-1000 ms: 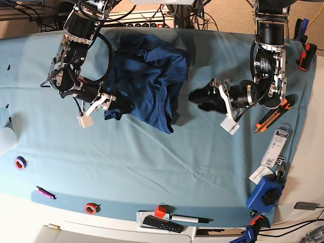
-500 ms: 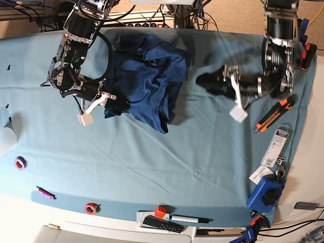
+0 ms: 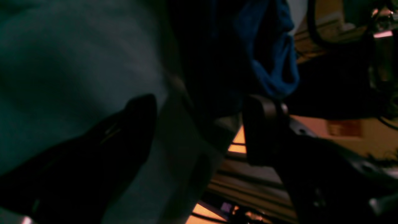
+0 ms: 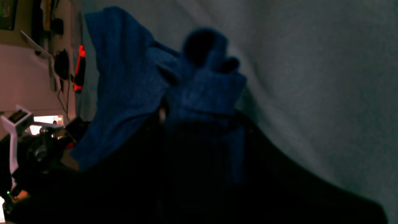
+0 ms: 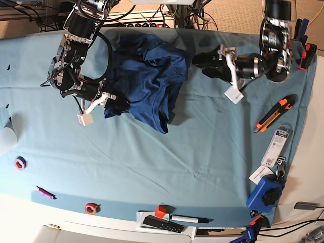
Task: Layout the t-shirt on the table in an organized manner, then fold the t-shirt properly
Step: 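Move the left gripper toward the folded shirt bundle, then grasp the bundle edge with the left gripper and push it toward the right gripper, then release the bundle and reposition the left gripper along its edge, then press and tuck the bundle edge with the left gripper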
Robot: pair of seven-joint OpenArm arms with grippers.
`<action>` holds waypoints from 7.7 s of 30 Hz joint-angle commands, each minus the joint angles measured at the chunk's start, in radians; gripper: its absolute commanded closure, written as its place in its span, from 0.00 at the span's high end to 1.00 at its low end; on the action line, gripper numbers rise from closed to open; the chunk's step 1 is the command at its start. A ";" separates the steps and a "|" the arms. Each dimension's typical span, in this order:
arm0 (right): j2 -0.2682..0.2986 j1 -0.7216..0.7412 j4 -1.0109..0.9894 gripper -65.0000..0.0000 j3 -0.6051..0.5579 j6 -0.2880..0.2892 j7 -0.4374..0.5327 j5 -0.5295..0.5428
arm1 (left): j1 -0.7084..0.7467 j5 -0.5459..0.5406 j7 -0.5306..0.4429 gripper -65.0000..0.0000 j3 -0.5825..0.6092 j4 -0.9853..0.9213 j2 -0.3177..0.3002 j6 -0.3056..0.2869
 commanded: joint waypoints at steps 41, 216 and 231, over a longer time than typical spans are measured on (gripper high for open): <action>0.009 0.014 0.017 0.00 0.058 0.072 -0.013 0.085 | -0.040 0.305 -0.190 0.00 0.304 0.051 0.118 0.146; 0.001 -0.272 0.191 0.00 0.801 0.174 -0.013 0.581 | -0.637 0.401 -0.699 0.00 0.826 -0.489 0.469 0.097; -0.017 -0.301 0.191 0.00 0.850 0.174 -0.013 0.322 | -0.637 0.400 -0.772 0.00 0.829 -0.493 0.469 0.151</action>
